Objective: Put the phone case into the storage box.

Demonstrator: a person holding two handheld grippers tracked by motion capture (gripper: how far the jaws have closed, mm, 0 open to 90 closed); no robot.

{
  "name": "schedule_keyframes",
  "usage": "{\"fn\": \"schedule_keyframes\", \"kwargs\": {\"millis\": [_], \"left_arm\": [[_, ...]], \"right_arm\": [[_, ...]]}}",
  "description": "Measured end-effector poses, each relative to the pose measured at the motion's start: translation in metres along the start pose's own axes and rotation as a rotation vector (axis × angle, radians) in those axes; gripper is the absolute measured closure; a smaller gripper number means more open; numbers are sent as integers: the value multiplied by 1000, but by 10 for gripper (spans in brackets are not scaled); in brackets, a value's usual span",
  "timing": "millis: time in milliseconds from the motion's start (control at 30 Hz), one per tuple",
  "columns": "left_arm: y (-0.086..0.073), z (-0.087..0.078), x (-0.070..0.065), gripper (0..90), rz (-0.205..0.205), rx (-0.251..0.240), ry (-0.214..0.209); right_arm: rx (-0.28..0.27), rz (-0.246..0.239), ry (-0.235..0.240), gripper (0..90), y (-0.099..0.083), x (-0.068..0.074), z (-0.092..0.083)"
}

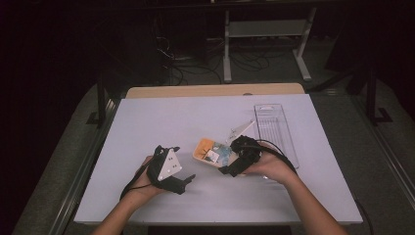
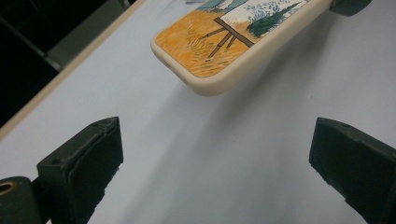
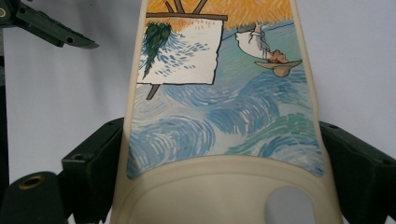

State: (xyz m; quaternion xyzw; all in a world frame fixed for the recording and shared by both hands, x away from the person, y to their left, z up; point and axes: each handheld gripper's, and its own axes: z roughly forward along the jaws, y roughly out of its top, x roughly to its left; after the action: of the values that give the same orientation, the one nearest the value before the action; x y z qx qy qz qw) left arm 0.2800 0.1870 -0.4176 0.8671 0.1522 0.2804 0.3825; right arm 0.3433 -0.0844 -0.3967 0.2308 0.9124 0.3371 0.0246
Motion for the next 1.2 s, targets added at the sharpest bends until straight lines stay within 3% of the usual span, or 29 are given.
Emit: {"fn": "schedule_keyframes", "kwargs": {"millis": [367,500,533,633,933,1200], "left_arm": [[3,3,-12,24,132,8,66],[3,3,-14,24,167,8,87],[3,2,-14,24,194,20,90],[3,3,-17,24,205,8,107],[2,6,-23,24,338,39,176],[4,7,-26,24,415,54,229]], "right_arm": [[-3,22,14,99,0,1,0],[3,5,7,99,0,0,0],[3,5,7,99,0,0,0],[-1,11,11,99,0,-1,0],[-4,17,9,99,0,0,0],[-4,14,8,99,0,-1,0]]}}
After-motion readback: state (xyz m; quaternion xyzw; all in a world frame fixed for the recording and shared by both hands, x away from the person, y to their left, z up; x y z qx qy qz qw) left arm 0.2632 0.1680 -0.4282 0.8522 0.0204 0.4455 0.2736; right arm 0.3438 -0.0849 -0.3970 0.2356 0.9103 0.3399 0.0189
